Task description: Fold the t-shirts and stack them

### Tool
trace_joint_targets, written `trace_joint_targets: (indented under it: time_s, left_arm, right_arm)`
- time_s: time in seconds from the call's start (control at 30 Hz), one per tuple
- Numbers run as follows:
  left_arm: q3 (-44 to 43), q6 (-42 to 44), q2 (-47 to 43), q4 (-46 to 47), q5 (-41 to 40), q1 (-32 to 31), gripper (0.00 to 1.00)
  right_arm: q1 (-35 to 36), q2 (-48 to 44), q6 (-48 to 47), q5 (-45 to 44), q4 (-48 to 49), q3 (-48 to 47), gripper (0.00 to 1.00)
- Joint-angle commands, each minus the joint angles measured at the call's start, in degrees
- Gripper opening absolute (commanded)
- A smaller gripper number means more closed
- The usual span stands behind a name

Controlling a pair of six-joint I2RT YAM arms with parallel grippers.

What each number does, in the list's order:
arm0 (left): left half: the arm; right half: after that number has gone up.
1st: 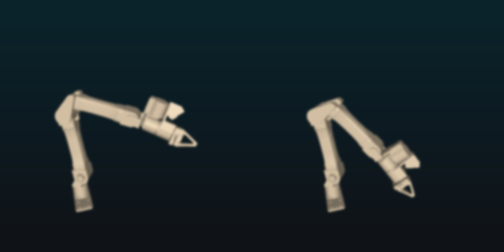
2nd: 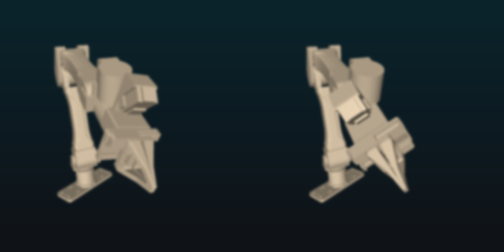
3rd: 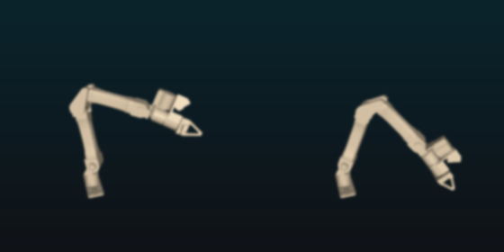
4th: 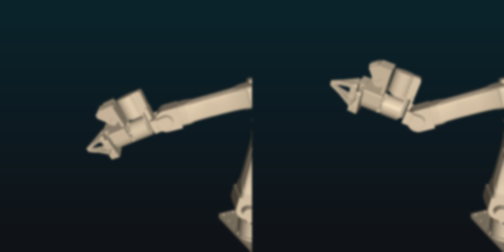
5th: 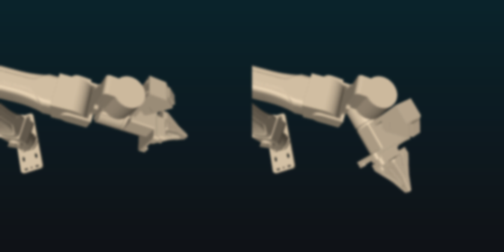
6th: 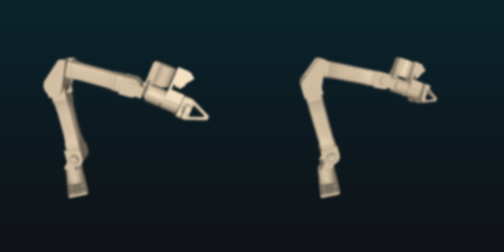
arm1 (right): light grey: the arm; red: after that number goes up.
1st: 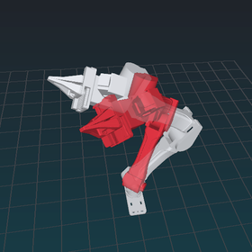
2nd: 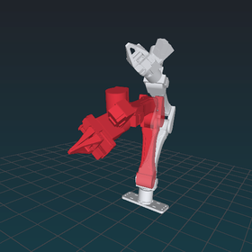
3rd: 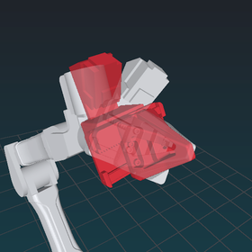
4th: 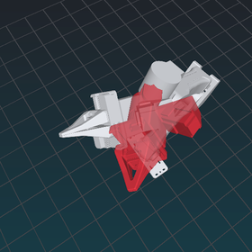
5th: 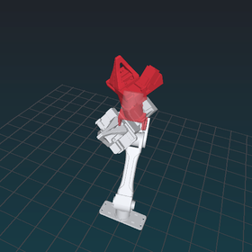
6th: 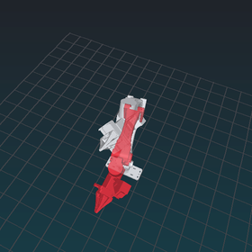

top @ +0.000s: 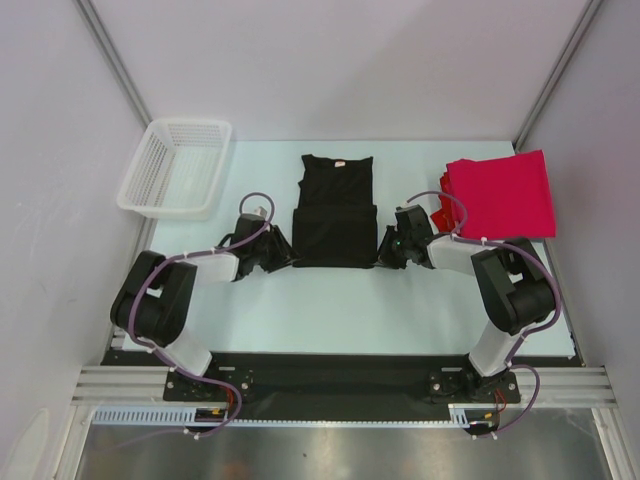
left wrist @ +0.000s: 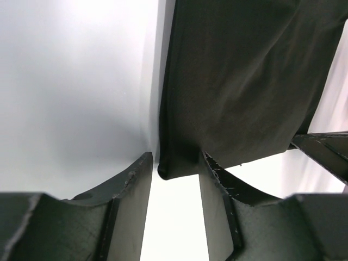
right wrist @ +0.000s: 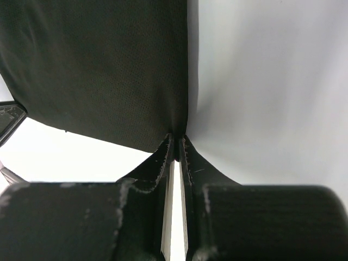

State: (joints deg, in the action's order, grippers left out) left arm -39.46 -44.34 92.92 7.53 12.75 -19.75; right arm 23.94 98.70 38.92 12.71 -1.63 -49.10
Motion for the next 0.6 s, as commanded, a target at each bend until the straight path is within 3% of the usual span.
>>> trace_joint_targets:
  time_s: [0.0,0.3,0.4,0.43,0.47,0.57]
  left_arm:
    - [1.93,2.76,-0.82,-4.37,-3.35,-0.29,0.46]
    - [0.44,1.89,3.31,-1.55,0.43,-2.22,0.37]
    - [0.44,1.8,3.84,-1.29,0.52,-2.93,0.25]
    - [0.7,1.8,3.67,-1.12,0.52,-2.84,0.08]
    - [1.22,1.71,3.14,-1.2,-0.27,-2.93,0.0]
    - [2.63,1.27,-0.19,-1.02,-0.1,-2.93,0.0]
  right_arm:
    - [0.31,-0.61,-0.68,-0.32,-0.66,-1.0,0.1]
    - [0.23,-0.7,-0.51,0.21,-0.57,-1.26,0.08]
    - [0.31,-1.13,-0.51,0.39,-1.01,-1.44,0.04]
    - [0.31,-1.4,-0.6,0.39,-1.27,-1.52,0.02]
    - [0.4,-2.01,-0.68,0.47,-1.45,-1.52,0.0]
    - [0.49,-4.55,-1.12,0.56,-3.11,-0.91,0.0]
